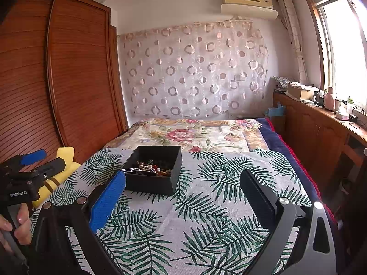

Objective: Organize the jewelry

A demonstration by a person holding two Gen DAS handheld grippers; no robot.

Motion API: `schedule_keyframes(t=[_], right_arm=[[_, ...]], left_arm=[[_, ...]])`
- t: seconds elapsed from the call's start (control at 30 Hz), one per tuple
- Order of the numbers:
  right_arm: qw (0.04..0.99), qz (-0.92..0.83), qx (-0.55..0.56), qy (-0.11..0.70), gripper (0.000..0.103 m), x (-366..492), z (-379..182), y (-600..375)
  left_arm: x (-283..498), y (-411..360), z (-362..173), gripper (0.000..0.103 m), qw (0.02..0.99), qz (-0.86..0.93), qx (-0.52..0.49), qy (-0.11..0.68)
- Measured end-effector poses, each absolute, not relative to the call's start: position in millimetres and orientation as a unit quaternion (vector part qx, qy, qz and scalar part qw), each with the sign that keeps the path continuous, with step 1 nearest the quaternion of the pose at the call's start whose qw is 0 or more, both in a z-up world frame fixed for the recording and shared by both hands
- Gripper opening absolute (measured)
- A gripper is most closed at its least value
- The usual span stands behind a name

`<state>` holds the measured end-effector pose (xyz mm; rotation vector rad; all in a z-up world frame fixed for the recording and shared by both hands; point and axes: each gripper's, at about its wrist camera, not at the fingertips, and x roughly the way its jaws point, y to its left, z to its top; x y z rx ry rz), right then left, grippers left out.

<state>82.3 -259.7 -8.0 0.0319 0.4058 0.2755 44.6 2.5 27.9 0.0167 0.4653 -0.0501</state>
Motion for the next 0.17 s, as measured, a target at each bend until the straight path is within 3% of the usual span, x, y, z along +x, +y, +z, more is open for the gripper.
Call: schedule_keyframes(t=[0.17], right_arm=[[0.970, 0.135, 0.016, 0.200, 0.101, 81.4, -8.8, -261.7]], left_arm=[[44.7, 1.7, 28.3, 0.095, 0.973, -0.025, 0.007, 0.231]])
